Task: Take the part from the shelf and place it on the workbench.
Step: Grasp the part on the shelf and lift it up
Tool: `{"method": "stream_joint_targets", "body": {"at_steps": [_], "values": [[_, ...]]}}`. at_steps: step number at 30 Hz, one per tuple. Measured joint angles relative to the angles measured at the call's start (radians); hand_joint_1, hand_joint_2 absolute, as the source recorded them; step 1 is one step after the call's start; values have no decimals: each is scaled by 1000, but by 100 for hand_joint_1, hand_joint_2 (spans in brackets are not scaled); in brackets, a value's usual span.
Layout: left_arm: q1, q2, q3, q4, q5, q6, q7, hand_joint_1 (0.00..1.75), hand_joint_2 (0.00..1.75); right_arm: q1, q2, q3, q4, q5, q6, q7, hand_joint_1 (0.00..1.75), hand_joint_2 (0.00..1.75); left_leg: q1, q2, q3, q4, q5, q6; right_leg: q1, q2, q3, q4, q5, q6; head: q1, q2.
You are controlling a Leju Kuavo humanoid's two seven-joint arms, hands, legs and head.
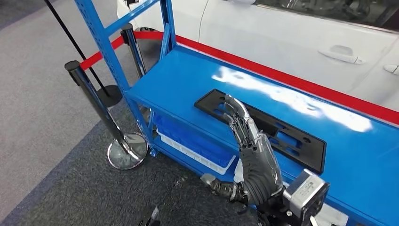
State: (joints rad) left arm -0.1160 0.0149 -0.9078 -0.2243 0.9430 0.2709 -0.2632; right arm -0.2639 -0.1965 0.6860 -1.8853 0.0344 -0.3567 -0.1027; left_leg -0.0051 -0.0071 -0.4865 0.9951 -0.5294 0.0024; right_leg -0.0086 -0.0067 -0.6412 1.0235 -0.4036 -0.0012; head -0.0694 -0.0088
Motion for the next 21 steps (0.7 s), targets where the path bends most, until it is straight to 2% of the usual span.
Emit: {"method": "stream_joint_targets", "body": {"at_steps": [2,3,5,7,8,9,10,12,13,14,16,18,19,21], "values": [[0,0,-3,0,-2,1,6,0,0,-1,0,1,0,-1,6,0,0,175,0,1,-1,-13,6,18,-1,0,-2,2,5,12,0,0],[-1,1,-4,0,-4,1,11,0,0,-2,0,2,1,2,11,2,0,175,1,3,-1,-18,14,26,-2,2,-9,16,-6,16,1,0],[-3,1,-8,0,-12,1,24,0,0,-8,0,11,5,10,23,8,0,175,4,6,-5,-23,28,40,-3,4,-48,104,-67,21,5,0],[-6,2,-12,0,-22,1,39,0,0,-19,3,30,17,20,36,18,0,175,3,7,-18,-20,37,47,-3,5,-98,234,-134,25,7,0],[-7,2,-14,0,-28,1,46,0,0,-27,8,41,27,25,42,24,0,175,3,7,-25,-18,40,47,-4,5,-109,274,-146,26,7,0],[-8,1,-16,0,-33,0,53,0,0,-37,15,52,38,30,46,29,0,175,3,7,-31,-14,42,46,-6,5,-104,279,-140,28,7,0],[-10,1,-17,0,-38,-1,57,0,0,-51,23,62,52,37,47,36,0,175,4,7,-35,-9,42,44,-9,5,-79,246,-119,29,7,0],[-26,-5,-22,0,-51,11,77,0,0,-88,41,82,87,55,48,52,0,175,4,6,-45,9,37,36,-14,4,-4,115,-72,31,8,0],[-47,-14,-25,-1,-53,34,100,0,0,-107,52,92,107,59,55,56,0,175,3,3,-54,20,35,30,-15,3,22,65,-61,28,8,0],[-78,-30,-28,-1,-48,72,139,0,0,-127,65,102,128,54,72,55,0,175,1,1,-64,29,34,24,-14,2,33,38,-58,24,8,0],[-170,-72,-32,-2,-11,170,252,0,0,-176,110,132,187,22,134,32,0,175,1,-4,-86,35,40,13,-11,0,22,38,-57,10,8,0],[-261,-101,-31,-3,28,222,348,0,0,-240,183,178,274,-5,179,5,0,175,4,-5,-101,48,34,1,-11,-2,13,36,-48,-4,7,0],[-292,-107,-31,-3,40,222,372,0,0,-267,220,203,320,-10,184,-2,0,175,6,-3,-115,75,19,-5,-11,-2,13,33,-45,-11,6,0],[-331,-115,-31,-5,50,207,382,0,0,-306,277,240,403,-12,175,-3,0,175,7,-1,-169,187,-36,-14,-10,-2,13,30,-42,-18,5,0]]}}
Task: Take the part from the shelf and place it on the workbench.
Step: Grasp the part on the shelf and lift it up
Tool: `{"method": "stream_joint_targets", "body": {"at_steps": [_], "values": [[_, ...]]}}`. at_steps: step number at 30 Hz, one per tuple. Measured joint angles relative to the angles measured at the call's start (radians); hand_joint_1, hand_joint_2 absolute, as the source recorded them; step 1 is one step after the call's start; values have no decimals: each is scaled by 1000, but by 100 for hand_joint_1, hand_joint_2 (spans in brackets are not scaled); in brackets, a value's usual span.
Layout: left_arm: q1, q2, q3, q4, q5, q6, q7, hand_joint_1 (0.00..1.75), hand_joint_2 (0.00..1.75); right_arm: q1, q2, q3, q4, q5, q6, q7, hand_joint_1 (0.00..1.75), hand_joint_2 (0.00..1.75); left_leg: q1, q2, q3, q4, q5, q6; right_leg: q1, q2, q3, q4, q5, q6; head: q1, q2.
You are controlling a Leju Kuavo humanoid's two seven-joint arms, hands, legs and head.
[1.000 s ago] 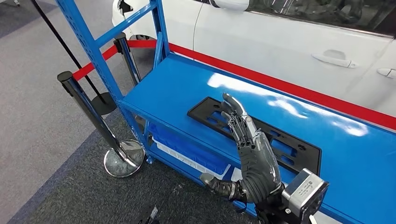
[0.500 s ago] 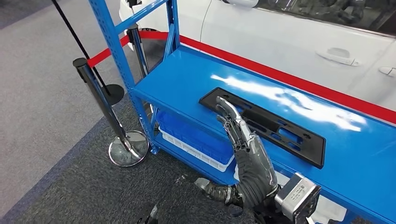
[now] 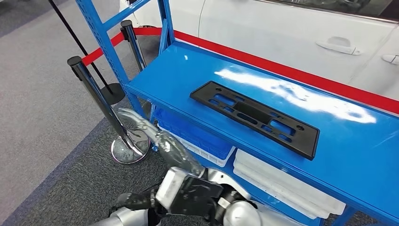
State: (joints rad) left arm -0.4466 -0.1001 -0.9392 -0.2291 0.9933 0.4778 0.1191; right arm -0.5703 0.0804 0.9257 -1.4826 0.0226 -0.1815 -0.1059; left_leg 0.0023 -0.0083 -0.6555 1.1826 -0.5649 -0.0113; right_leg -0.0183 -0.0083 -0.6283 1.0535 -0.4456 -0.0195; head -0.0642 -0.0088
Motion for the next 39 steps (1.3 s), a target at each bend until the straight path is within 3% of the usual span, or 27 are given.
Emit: {"method": "stream_joint_targets", "body": {"at_steps": [2,3,4,7,9,12,14,16,18,19,21,23,25,28,30,32,33,34,35,37,39], "values": [[-17,-7,0,0,4,-8,-8,0,0,-41,42,26,85,4,-8,8,0,175,0,1,-60,114,-34,-3,4,2,-2,0,1,-3,0,0],[-20,-10,0,0,6,-9,-12,0,0,-64,61,37,127,10,-12,15,0,175,0,1,-70,128,-24,0,7,4,-2,1,2,-3,0,0],[-22,-12,0,0,7,-7,-15,0,0,-87,81,49,173,18,-16,26,0,175,-1,1,-61,100,4,4,9,6,-2,1,2,-4,0,0],[-41,-26,0,0,8,0,-20,0,0,-156,137,81,312,40,-35,75,0,175,-9,0,20,-92,103,22,12,5,-1,1,2,-2,0,0],[-54,-41,0,0,8,4,-20,0,0,-203,162,105,394,35,-51,115,0,175,-16,-1,43,-149,115,30,13,2,-6,-2,6,4,1,0],[-59,-59,0,0,8,10,-19,0,0,-262,186,151,497,9,-72,164,0,175,-14,0,48,-164,123,40,14,4,-12,2,5,16,1,0],[-65,-73,0,0,8,11,-17,0,0,-293,195,179,557,1,-83,192,0,175,-9,2,52,-174,129,48,16,6,-41,62,-31,23,4,0],[-67,-84,0,0,4,5,-5,0,0,-321,201,206,619,4,-97,230,0,175,-8,2,51,-174,131,52,15,7,-100,187,-85,28,6,0],[-41,-85,-1,0,-16,-30,-13,0,0,-344,203,233,686,17,-127,279,0,175,-8,1,51,-173,130,54,15,7,-141,264,-100,31,7,0],[-12,-80,-2,0,-34,-68,-46,0,0,-354,200,242,719,25,-146,297,0,175,-8,2,52,-172,128,53,14,7,-134,246,-80,30,7,0],[69,-58,-5,2,-66,-154,-157,0,0,-374,182,251,779,43,-178,311,0,175,-7,4,53,-167,122,49,13,6,-78,122,-19,28,7,0],[146,-32,-11,7,-81,-212,-250,0,0,-395,157,253,832,62,-192,310,0,175,-11,6,47,-157,116,43,13,8,-30,23,10,23,6,0],[193,-15,-17,13,-85,-231,-279,0,0,-406,136,254,882,84,-198,323,0,175,-13,6,38,-150,114,37,16,11,-23,6,8,16,6,0],[221,-7,-21,16,-90,-230,-254,0,0,-412,124,261,932,129,-203,372,0,175,-12,5,31,-132,98,28,13,13,-19,0,12,3,5,0],[229,-6,-21,16,-95,-229,-237,0,0,-418,118,267,957,163,-204,409,0,175,-8,5,-5,-49,51,18,10,13,-15,-3,13,-4,0,0],[234,-6,-23,16,-99,-228,-226,0,0,-419,109,270,980,201,-205,443,0,175,-6,6,-70,85,-5,11,10,13,-15,-3,12,-7,-4,0],[236,-6,-25,16,-101,-228,-222,0,0,-419,104,272,991,220,-206,458,0,175,-6,6,-93,131,-16,10,11,13,-14,-3,12,-7,-4,0],[239,-7,-28,16,-102,-228,-220,0,0,-418,99,275,999,240,-206,473,0,175,-6,5,-100,141,-7,12,12,14,-13,-3,12,-7,-4,0],[242,-7,-30,16,-103,-229,-220,0,0,-418,95,278,1006,263,-207,487,0,175,-6,5,-85,109,21,15,12,16,-12,-3,12,-8,-4,0],[247,-6,-33,16,-103,-232,-222,0,0,-419,84,284,1020,313,-209,517,0,175,-9,4,-15,-33,92,27,13,20,-7,-4,11,-8,-4,0],[249,-5,-34,16,-103,-235,-226,0,0,-420,72,287,1031,355,-216,542,0,175,-15,3,39,-139,121,37,14,22,-7,-6,13,-3,-4,0]]}}
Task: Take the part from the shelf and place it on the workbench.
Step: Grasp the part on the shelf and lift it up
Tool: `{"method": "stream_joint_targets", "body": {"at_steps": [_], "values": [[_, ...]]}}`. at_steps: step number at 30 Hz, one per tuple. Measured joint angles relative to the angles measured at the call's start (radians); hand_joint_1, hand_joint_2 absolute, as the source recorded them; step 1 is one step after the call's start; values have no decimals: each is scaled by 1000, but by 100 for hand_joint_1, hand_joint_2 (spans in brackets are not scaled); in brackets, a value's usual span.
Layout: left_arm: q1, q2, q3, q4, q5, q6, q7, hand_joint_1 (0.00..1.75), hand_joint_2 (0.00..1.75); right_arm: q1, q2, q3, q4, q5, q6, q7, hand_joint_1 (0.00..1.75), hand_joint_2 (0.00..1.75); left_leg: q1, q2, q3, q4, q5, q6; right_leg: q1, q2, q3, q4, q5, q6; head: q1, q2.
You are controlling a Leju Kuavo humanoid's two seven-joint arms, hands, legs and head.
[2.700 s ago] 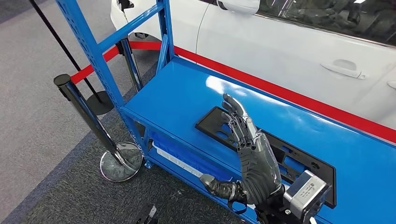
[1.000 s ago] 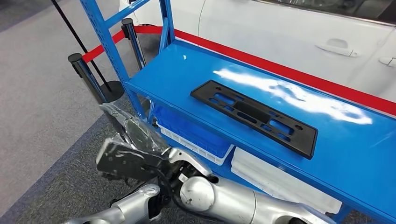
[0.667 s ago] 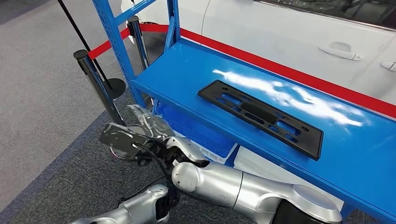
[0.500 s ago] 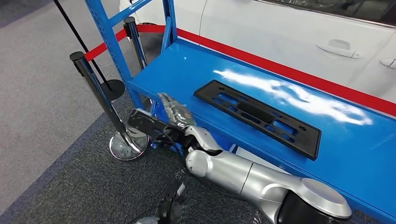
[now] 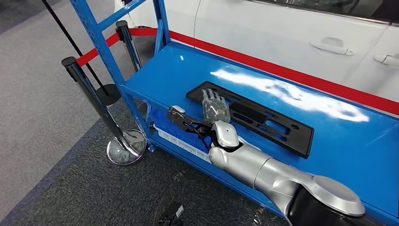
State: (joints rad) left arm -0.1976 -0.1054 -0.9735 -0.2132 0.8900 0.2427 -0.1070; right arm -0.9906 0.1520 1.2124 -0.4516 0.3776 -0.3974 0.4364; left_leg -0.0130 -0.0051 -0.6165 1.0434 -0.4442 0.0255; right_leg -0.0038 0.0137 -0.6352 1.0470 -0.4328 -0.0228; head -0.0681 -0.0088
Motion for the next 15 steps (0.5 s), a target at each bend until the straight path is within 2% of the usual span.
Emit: {"method": "stream_joint_targets", "body": {"at_steps": [3,5,6,8,9,10,11,13,15], "values": [[5,1,-2,0,-1,-4,-1,0,0,1,-24,0,12,59,-16,35,0,175,-2,-1,13,-30,1,7,0,0,-1,-9,6,14,0,0],[8,0,-2,0,-2,-18,2,0,0,0,-43,0,17,100,-29,54,0,175,3,1,24,-49,12,14,2,-1,-8,10,-12,24,1,0],[8,0,-3,0,-2,-29,4,0,0,0,-52,0,19,119,-35,60,0,175,6,3,28,-56,16,17,2,-2,-25,49,-36,28,2,0],[9,-1,-3,0,-2,-48,7,0,0,3,-71,0,23,145,-38,66,0,175,7,4,28,-57,18,21,-1,-3,-82,174,-95,35,2,0],[11,-1,-3,0,-3,-53,8,0,0,6,-81,0,24,157,-38,68,0,175,7,4,27,-56,18,22,-3,-3,-109,230,-113,39,2,0],[12,-1,-3,0,-3,-55,8,0,0,10,-91,0,26,168,-37,70,0,175,7,4,26,-54,17,22,-5,-4,-122,255,-114,42,2,0],[13,-1,-3,0,-4,-54,8,0,0,12,-103,0,27,181,-37,72,0,175,9,4,25,-50,15,21,-9,-4,-114,240,-95,45,2,0],[14,0,-4,0,-8,-48,7,0,0,12,-126,0,28,206,-33,75,0,175,12,3,21,-36,7,15,-16,-7,-55,123,-38,52,2,0],[14,0,-4,0,-14,-39,8,0,0,12,-147,-2,26,229,-24,76,0,175,10,1,12,-16,-3,4,-17,-6,-5,27,-11,48,2,0]]}}
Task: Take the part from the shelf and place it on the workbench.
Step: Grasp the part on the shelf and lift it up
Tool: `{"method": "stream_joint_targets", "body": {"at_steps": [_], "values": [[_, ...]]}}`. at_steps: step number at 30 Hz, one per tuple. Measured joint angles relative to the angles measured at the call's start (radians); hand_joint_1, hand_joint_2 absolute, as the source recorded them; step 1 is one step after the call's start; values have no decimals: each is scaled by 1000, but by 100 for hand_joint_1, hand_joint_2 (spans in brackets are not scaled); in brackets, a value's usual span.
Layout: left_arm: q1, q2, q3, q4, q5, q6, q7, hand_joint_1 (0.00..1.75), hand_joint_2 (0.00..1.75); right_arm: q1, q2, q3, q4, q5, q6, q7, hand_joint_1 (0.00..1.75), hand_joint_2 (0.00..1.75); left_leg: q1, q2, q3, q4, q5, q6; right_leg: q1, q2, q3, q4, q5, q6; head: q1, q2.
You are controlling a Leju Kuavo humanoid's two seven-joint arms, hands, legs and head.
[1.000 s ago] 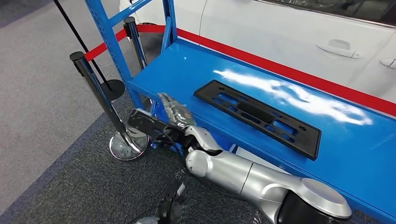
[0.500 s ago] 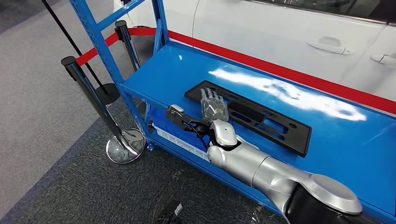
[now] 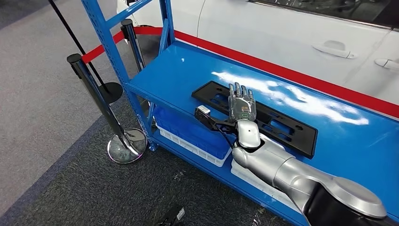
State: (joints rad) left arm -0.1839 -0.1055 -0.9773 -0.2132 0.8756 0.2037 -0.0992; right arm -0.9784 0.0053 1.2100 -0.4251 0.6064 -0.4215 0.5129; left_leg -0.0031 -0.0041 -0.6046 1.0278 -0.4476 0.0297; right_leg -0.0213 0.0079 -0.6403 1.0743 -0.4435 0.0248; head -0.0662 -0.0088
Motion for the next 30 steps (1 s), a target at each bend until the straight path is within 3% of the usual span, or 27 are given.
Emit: {"method": "stream_joint_targets", "body": {"at_steps": [3,5,6,8,10,11,12,14,15,18,20,22,24,26,27,29,30], "values": [[1,0,0,0,-9,4,4,0,0,8,-30,-7,-4,28,13,1,0,175,-2,-1,-7,7,-3,-9,4,3,6,-14,1,-20,1,0],[2,1,0,0,-13,5,5,0,0,13,-46,-12,-8,52,19,1,0,175,1,-1,-17,29,-21,-17,3,4,6,-18,5,-33,-1,0],[1,1,0,0,-15,5,6,0,0,16,-51,-16,-11,66,21,1,0,175,2,0,-32,63,-44,-21,2,5,6,-20,7,-37,-2,0],[1,1,0,0,-19,5,6,0,0,25,-64,-25,-17,96,26,1,0,175,4,0,-85,184,-105,-28,4,5,6,-21,8,-42,-5,0],[2,1,0,0,-21,5,6,0,0,39,-78,-36,-23,119,29,1,0,175,5,0,-129,279,-133,-29,8,3,5,-21,8,-44,-5,0],[3,1,0,0,-21,5,6,0,0,44,-85,-42,-26,126,32,1,0,175,4,0,-127,273,-119,-26,10,3,5,-21,8,-44,-5,0],[3,1,0,0,-22,6,6,0,0,48,-91,-48,-30,132,35,1,0,175,3,0,-105,230,-88,-20,11,4,6,-21,8,-44,-5,0],[2,1,-1,0,-23,6,6,0,0,50,-102,-62,-38,144,43,1,0,175,-3,0,-36,93,-27,-6,13,6,9,-22,8,-43,-4,0],[0,1,-1,0,-25,6,7,0,0,50,-107,-70,-41,149,48,1,0,175,-7,-1,-9,41,-13,-1,12,7,8,-23,9,-41,-4,0],[-1,1,-1,0,-27,8,9,0,0,60,-125,-93,-49,163,69,1,0,175,-16,-2,11,-4,-11,8,10,6,7,-30,15,-29,-5,0],[0,2,-1,0,-29,9,11,0,0,71,-140,-108,-55,169,82,1,0,175,-10,0,20,-23,0,14,10,4,2,-22,7,-19,-3,0],[-1,1,-1,0,-29,10,12,0,0,76,-153,-124,-60,172,92,1,0,175,-4,3,29,-40,11,20,12,2,-31,52,-39,-12,0,0],[-1,0,-1,0,-29,12,12,0,0,84,-162,-136,-63,176,97,1,0,175,-5,5,27,-40,12,24,11,2,-87,173,-93,-6,1,0],[0,0,-1,0,-28,14,12,0,0,99,-172,-143,-65,182,100,1,0,175,-3,4,24,-33,9,24,5,0,-110,221,-93,1,2,0],[1,-1,-1,0,-29,15,12,0,0,105,-177,-146,-66,186,102,1,0,175,-1,3,23,-27,6,22,1,0,-96,192,-69,4,2,0],[1,-1,-1,0,-29,15,12,0,0,109,-184,-154,-67,202,111,1,0,175,1,1,16,-7,-6,12,-6,-2,-36,73,-15,12,2,0],[0,-1,-1,0,-30,15,12,0,0,110,-186,-160,-68,215,119,1,0,175,1,0,10,5,-13,6,-7,0,-14,27,-1,9,2,0]]}}
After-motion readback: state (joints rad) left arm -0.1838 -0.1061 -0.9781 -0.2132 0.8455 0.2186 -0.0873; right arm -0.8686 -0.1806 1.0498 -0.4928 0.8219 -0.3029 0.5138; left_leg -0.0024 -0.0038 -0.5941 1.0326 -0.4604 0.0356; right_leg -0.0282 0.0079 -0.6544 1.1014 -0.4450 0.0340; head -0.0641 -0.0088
